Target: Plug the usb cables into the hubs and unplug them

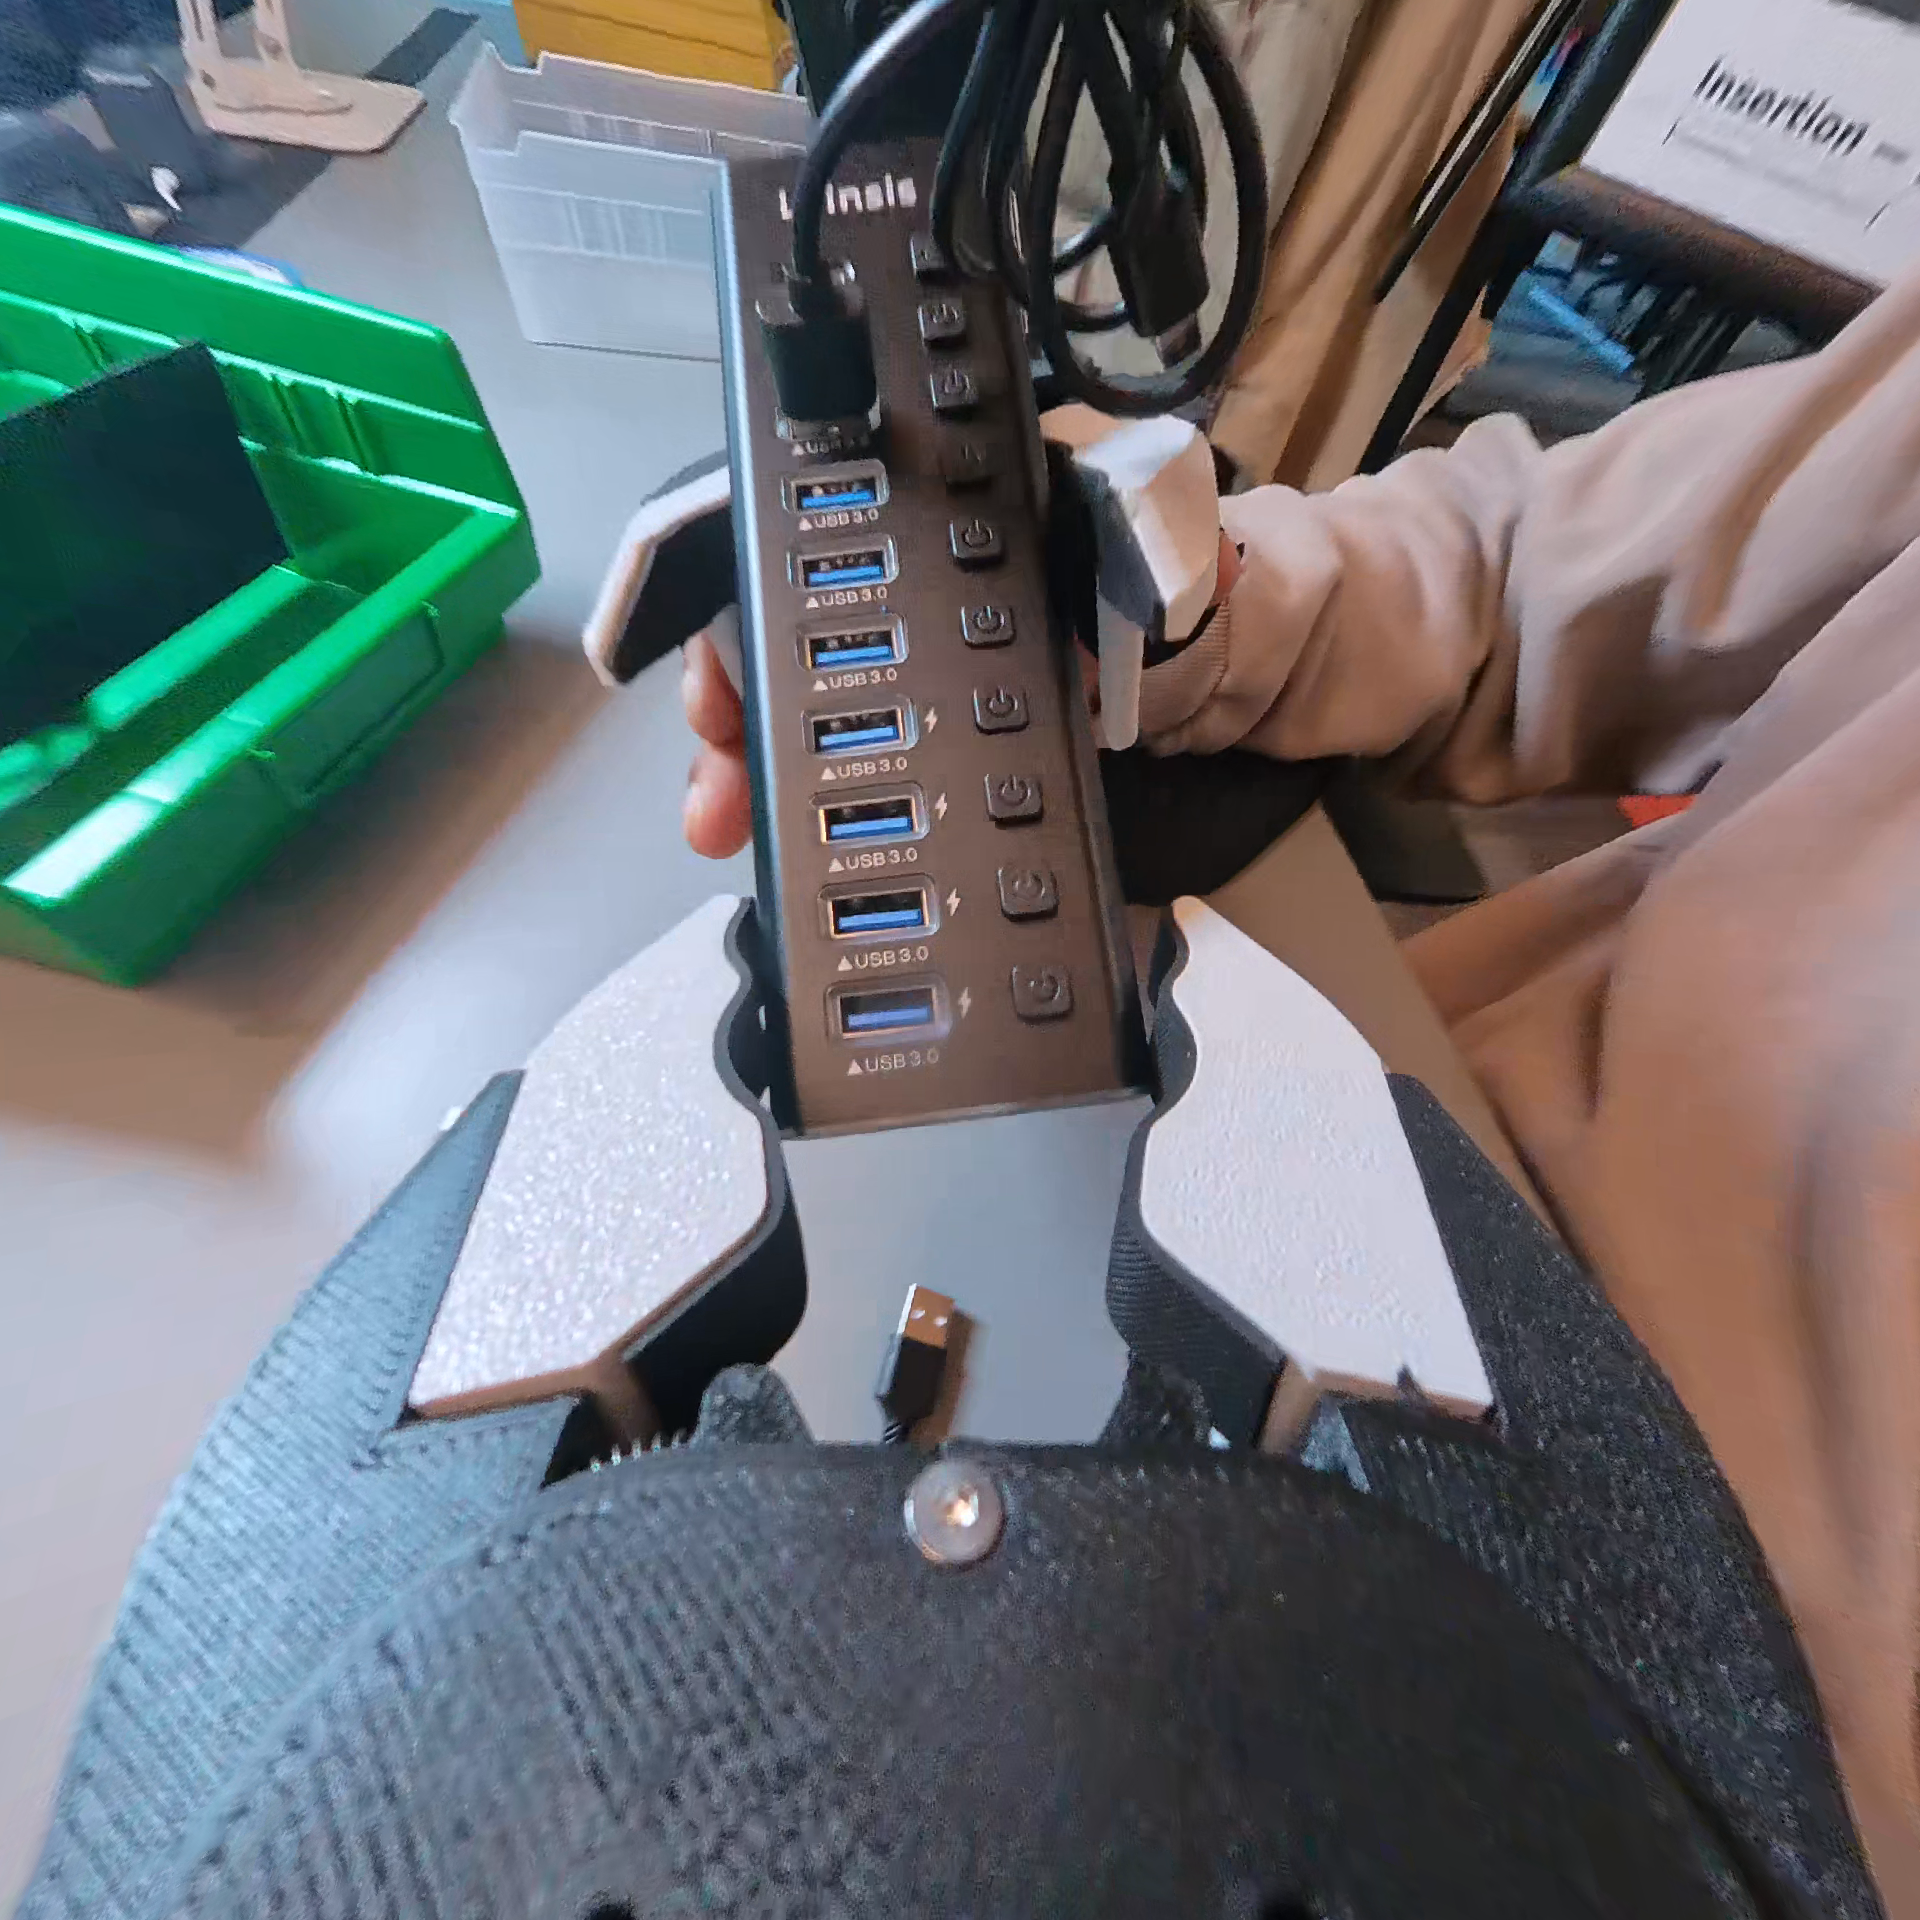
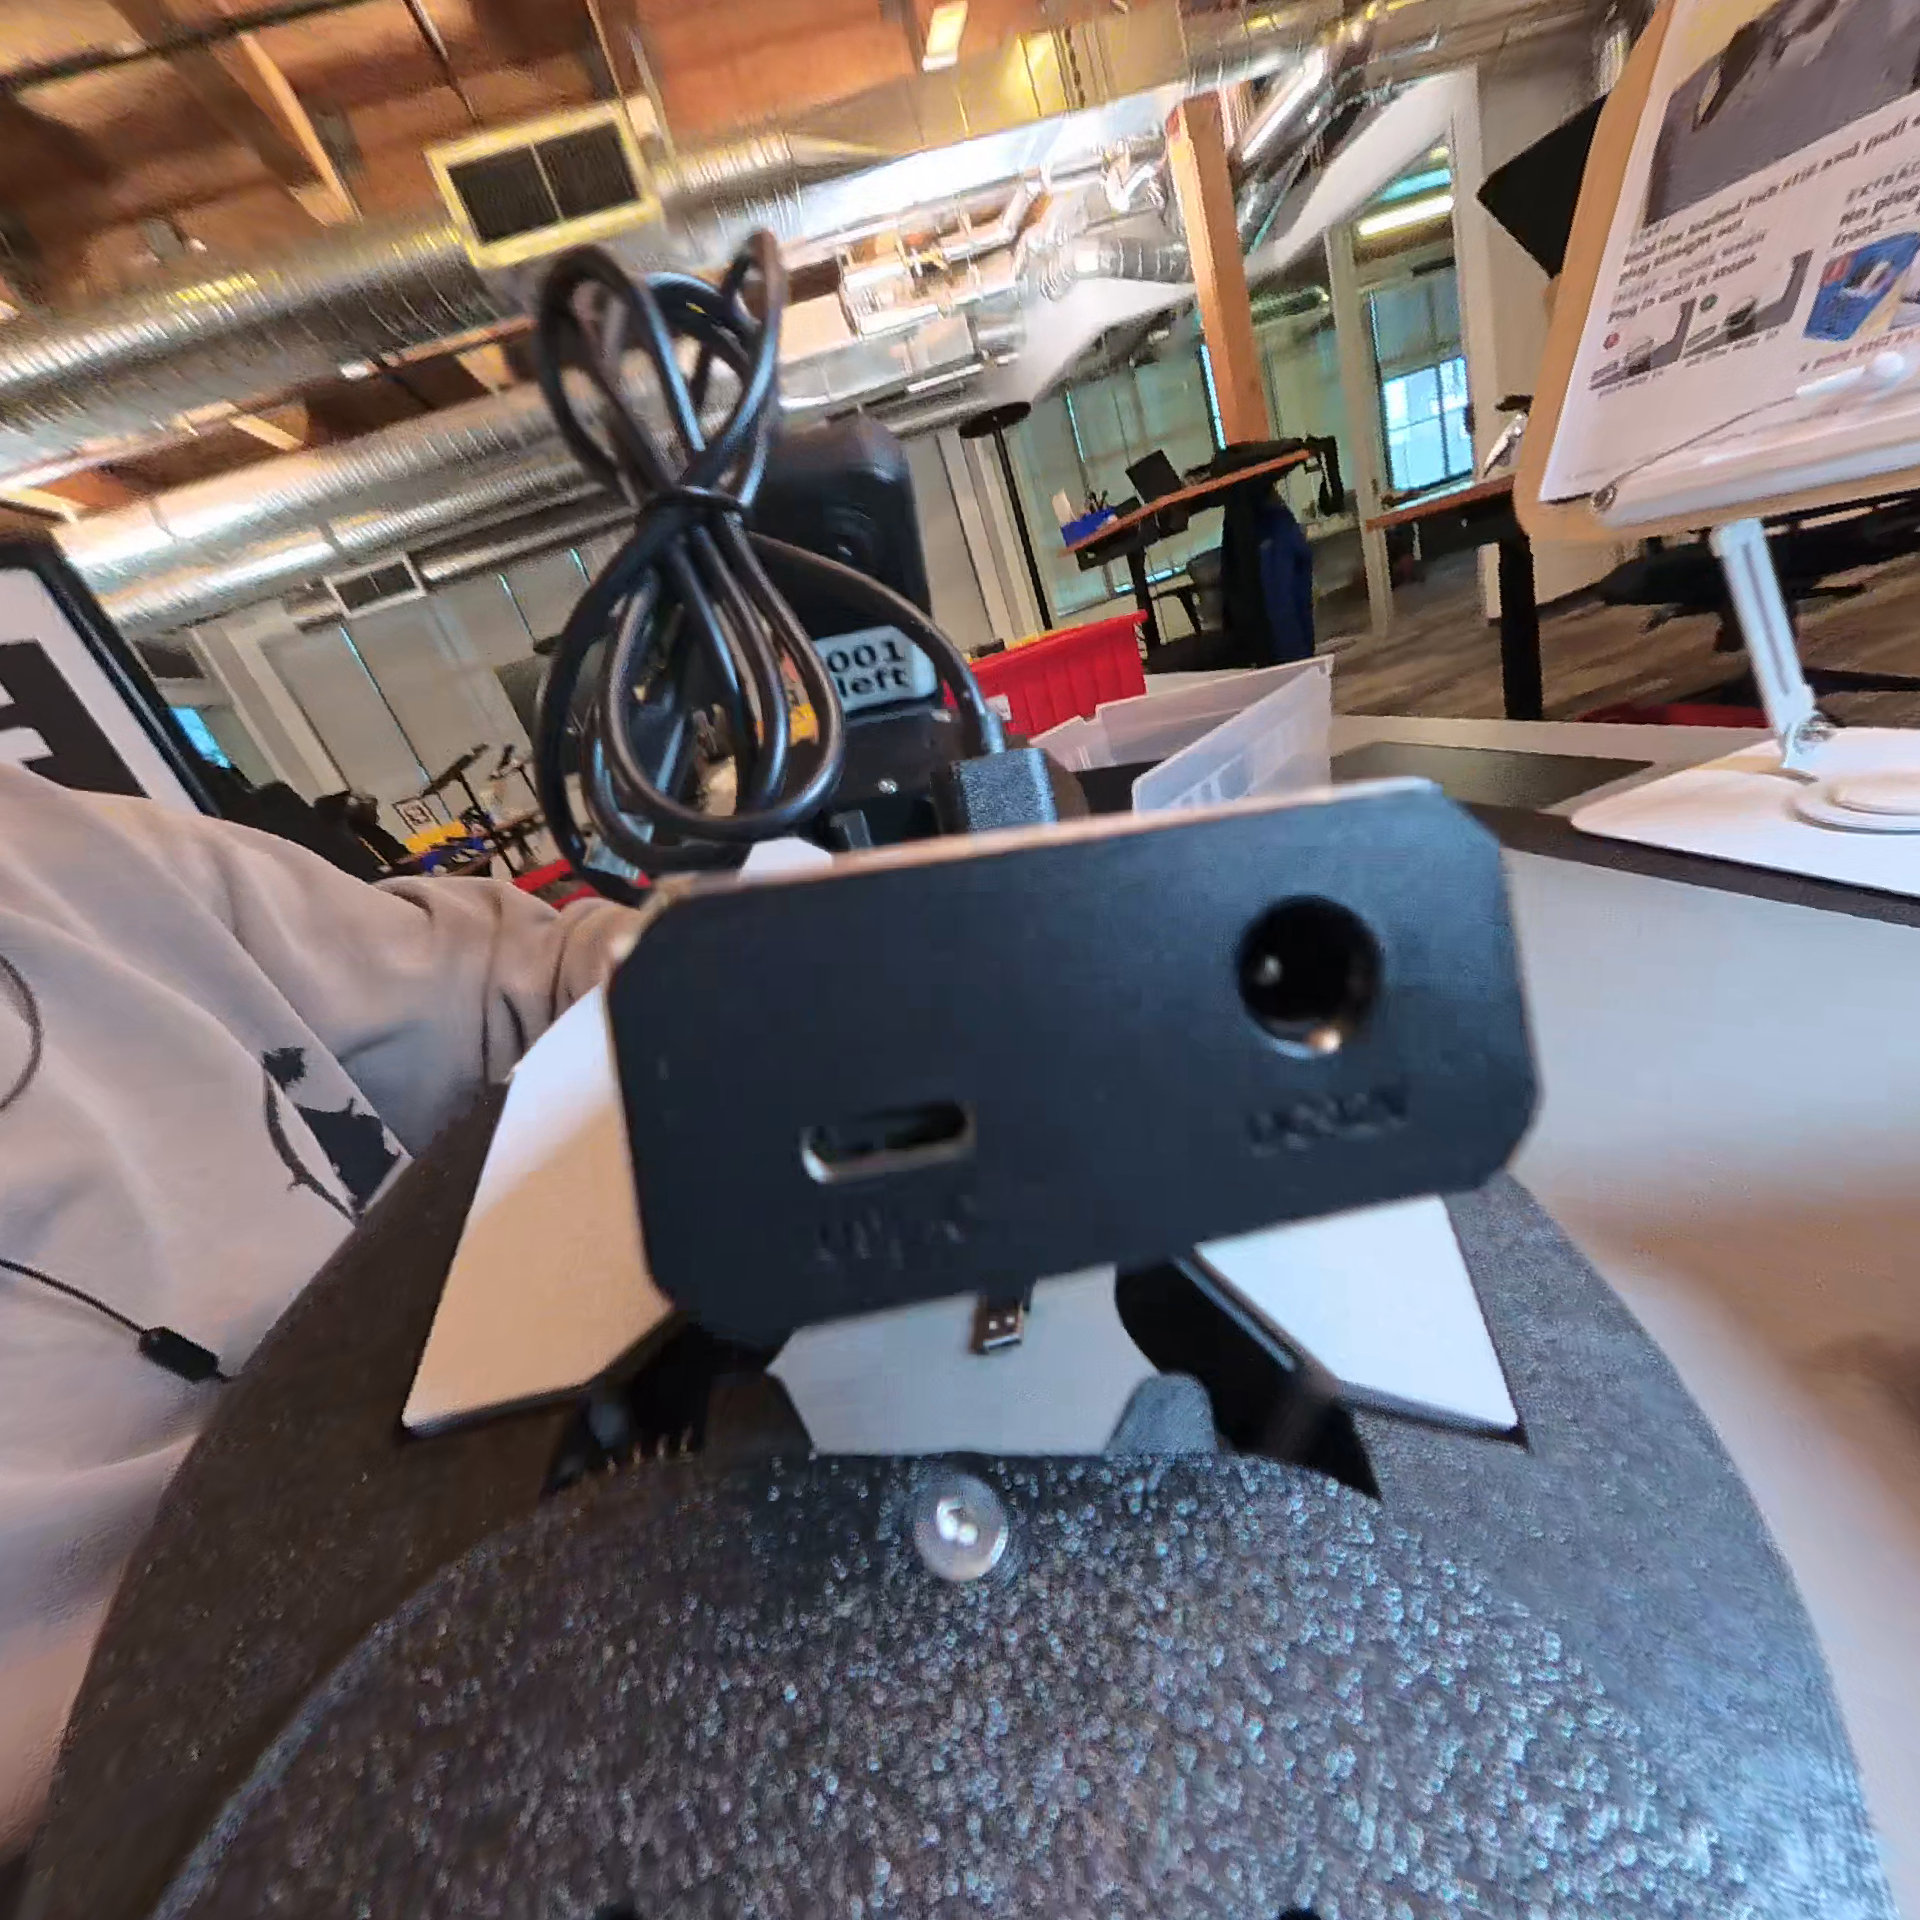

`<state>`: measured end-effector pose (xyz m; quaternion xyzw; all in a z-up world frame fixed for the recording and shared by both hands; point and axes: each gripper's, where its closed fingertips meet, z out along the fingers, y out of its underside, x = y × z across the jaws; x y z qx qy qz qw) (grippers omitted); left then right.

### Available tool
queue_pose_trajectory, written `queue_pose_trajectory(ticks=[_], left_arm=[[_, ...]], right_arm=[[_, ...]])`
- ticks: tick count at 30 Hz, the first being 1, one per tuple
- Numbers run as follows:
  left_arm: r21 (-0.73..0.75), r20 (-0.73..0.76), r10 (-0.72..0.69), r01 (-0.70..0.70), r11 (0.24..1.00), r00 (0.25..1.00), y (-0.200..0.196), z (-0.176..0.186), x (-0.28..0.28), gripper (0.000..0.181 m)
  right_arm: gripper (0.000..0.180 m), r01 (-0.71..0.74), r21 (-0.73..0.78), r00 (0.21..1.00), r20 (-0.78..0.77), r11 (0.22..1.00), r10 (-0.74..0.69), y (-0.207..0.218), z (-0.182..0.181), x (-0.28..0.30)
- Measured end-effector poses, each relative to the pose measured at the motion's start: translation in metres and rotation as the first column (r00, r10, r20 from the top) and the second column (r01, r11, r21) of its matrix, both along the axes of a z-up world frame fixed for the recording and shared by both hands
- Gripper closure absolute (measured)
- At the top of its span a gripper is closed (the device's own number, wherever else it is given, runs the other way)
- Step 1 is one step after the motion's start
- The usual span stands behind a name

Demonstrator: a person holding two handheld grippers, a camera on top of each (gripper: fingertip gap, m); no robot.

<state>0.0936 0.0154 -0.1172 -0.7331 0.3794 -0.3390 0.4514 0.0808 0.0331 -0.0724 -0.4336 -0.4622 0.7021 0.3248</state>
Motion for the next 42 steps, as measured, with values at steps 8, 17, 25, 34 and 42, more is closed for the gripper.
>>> queue_pose_trajectory(ticks=[8,17,25,34,42], left_arm=[[-0.111,0.035,0.035,-0.031,0.993,0.999,0.003,-0.009,0.012,0.109],[-0.047,-0.105,0.000,-0.005,0.999,0.994,-0.001,-0.018,0.000,0.106],[-0.081,-0.651,-0.131,0.104,0.991,0.748,-0.033,-0.095,-0.073,0.138],[-0.156,-0.621,-0.191,0.118,0.981,0.760,-0.038,-0.113,-0.065,0.162],[-0.068,-0.665,-0.054,0.013,0.998,0.745,-0.017,-0.112,-0.071,0.174]], right_arm=[[0.104,0.018,-0.053,1.000,0.018,0.998,-0.017,0.009,-0.002,0.000],[0.107,-0.012,-0.103,1.000,-0.007,0.995,0.012,0.006,0.003,-0.002],[0.107,0.103,-0.157,0.991,-0.068,0.982,-0.115,0.051,0.017,0.022],[0.107,0.078,-0.139,0.994,-0.061,0.987,-0.087,0.046,0.016,0.022],[0.107,0.093,-0.043,0.996,-0.015,0.995,-0.093,0.039,0.006,0.016]])
